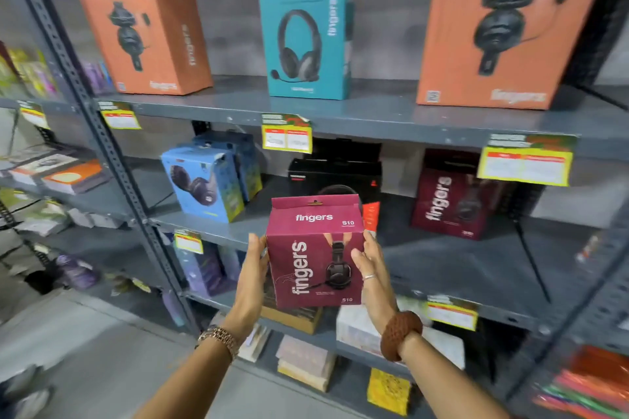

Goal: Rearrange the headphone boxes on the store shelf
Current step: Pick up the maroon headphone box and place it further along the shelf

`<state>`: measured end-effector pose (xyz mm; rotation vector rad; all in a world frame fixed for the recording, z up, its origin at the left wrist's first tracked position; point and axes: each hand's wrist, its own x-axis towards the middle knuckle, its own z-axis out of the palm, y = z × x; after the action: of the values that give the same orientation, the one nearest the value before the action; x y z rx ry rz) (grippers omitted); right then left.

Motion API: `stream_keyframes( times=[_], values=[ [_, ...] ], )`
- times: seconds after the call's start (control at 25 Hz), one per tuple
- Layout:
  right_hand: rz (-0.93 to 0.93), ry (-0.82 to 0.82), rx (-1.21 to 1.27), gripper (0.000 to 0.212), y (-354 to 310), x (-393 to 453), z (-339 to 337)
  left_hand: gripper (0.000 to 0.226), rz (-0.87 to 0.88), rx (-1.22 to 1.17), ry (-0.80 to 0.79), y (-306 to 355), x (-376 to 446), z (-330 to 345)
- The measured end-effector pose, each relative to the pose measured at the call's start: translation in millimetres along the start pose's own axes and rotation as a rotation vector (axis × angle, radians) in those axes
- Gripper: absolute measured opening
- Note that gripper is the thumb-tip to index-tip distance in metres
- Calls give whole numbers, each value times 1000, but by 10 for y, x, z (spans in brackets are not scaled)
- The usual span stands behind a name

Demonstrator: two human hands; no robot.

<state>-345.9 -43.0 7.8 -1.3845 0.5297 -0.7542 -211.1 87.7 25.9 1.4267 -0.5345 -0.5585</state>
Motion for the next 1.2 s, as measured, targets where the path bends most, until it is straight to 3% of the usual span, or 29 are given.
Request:
stream_keyframes(
  times=[0.32, 0.52, 0.88, 1.2],
  values=[
    [36, 306, -80, 49, -410, -222, -1710, 39, 30, -49, -284, -97, 2, 1840],
    [139, 374, -87, 47, -656, 199, -2229, 37, 5, -43, -373, -250, 411, 2390],
    [217, 411, -158, 46, -720, 634, -2563, 54, -41, -3, -392, -519, 938, 2734],
    [202, 422, -10, 51, -373, 599, -2649, 58, -16, 22, -357, -664, 920, 2707]
  ],
)
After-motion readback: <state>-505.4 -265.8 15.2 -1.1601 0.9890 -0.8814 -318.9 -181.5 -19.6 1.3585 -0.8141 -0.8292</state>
